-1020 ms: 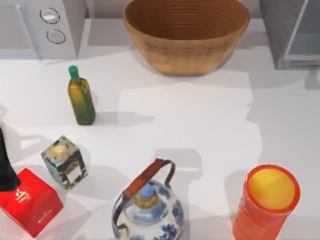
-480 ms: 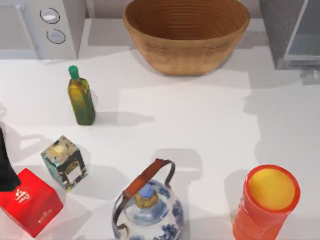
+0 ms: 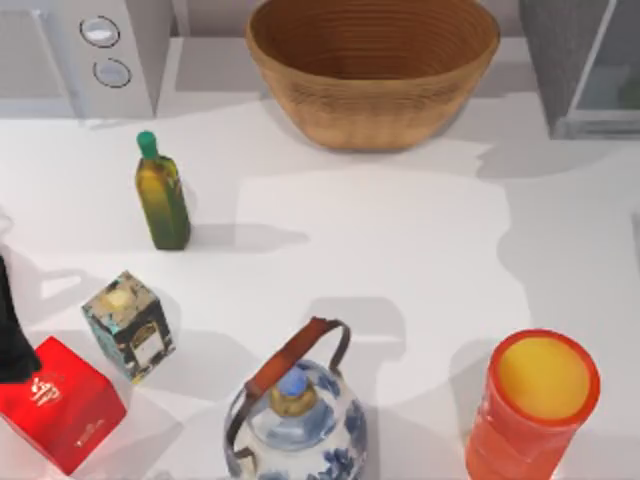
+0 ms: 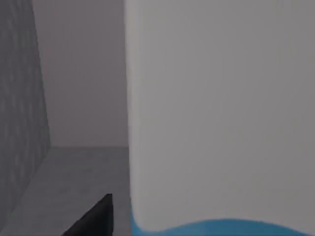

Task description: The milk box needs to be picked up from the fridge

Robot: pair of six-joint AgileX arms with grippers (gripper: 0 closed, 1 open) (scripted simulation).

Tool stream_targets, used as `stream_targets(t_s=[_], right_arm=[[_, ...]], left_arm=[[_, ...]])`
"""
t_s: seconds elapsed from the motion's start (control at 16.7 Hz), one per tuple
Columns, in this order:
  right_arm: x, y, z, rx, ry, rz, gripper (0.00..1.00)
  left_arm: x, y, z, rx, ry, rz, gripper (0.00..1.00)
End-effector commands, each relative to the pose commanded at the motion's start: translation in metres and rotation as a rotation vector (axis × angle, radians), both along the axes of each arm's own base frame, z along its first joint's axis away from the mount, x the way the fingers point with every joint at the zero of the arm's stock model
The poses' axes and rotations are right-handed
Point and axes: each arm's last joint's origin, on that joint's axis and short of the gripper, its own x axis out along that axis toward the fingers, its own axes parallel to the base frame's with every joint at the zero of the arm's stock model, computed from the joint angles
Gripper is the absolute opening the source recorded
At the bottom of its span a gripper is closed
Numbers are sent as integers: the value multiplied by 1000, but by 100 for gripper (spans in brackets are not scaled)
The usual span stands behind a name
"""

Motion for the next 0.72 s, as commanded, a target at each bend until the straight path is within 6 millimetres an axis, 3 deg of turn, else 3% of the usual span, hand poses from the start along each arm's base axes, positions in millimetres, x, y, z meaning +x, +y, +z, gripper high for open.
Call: stream_targets(t_s=[0.18,0.72], right_arm=[[0,0,0,0,0,0,100],[0,0,0,0,0,0,32]], left_arm=[[0,0,0,0,0,0,100],[0,0,0,0,0,0,100]])
